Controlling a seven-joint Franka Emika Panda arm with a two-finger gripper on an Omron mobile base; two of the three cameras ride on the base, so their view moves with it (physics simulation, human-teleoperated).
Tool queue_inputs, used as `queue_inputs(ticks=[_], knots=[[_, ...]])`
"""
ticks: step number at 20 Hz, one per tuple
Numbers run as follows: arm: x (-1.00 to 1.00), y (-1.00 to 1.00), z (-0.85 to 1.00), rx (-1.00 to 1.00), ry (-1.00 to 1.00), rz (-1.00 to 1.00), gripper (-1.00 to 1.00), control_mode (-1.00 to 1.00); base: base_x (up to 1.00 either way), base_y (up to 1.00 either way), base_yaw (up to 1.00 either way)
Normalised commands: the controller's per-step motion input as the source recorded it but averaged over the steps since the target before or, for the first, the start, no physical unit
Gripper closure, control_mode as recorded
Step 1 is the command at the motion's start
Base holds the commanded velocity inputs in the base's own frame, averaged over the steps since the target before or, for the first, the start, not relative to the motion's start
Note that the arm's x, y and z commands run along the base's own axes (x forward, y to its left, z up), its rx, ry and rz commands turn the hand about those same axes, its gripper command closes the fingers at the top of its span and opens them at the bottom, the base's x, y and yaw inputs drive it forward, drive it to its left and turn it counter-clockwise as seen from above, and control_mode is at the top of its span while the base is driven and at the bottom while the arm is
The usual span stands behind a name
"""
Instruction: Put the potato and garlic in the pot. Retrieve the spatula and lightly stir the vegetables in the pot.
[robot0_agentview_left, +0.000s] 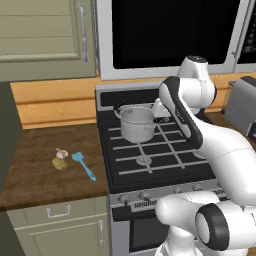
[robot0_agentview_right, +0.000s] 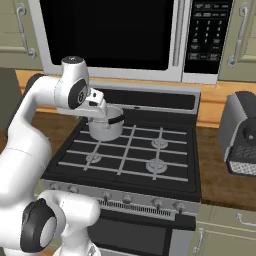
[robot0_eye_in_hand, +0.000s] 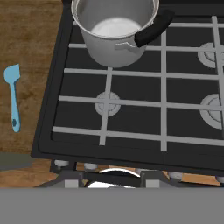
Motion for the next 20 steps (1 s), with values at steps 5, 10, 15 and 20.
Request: queue_inputs(ticks=[5,10,15,20], knots=[[-0.01,0.00,0.00,0.00,0.00,0.00,-1.00,1.00,-0.16,0.09,0.01],[0.00,0.00,0.00,0.00,0.00,0.00,-1.00,1.00,-0.03,0.67,0.01],[0.00,0.00,0.00,0.00,0.00,0.00,-1.00,1.00,0.02,0.65,0.00],[0.00,0.00,0.00,0.00,0.00,0.00,-1.00,1.00,0.40,0.09,0.00]])
